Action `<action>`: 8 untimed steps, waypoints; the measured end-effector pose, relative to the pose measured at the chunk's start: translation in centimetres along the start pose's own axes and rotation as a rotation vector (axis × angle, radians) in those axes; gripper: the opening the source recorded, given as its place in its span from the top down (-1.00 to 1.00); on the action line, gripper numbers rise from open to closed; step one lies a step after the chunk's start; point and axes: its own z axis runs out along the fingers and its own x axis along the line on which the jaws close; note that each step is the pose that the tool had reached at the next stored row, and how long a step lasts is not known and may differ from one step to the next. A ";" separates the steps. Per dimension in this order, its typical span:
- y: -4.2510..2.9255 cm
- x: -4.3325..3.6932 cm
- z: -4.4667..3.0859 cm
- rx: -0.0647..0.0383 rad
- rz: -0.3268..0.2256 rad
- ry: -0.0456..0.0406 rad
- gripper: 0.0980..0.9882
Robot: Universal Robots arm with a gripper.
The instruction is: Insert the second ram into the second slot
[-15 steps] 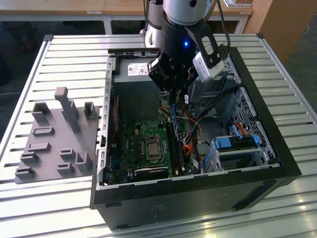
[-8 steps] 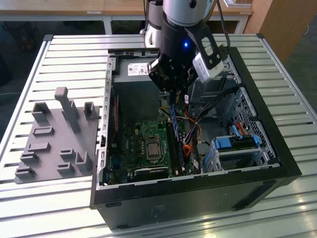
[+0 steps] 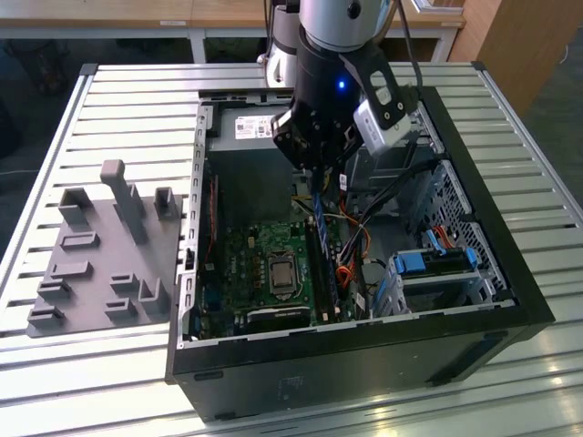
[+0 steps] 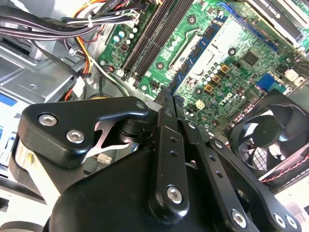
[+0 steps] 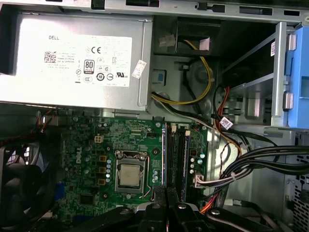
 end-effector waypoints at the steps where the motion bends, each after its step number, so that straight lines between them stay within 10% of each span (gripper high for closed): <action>1: 0.00 0.00 0.04 0.000 0.000 0.0001 0.93; 8: -0.02 0.00 0.27 0.001 0.000 0.0004 0.93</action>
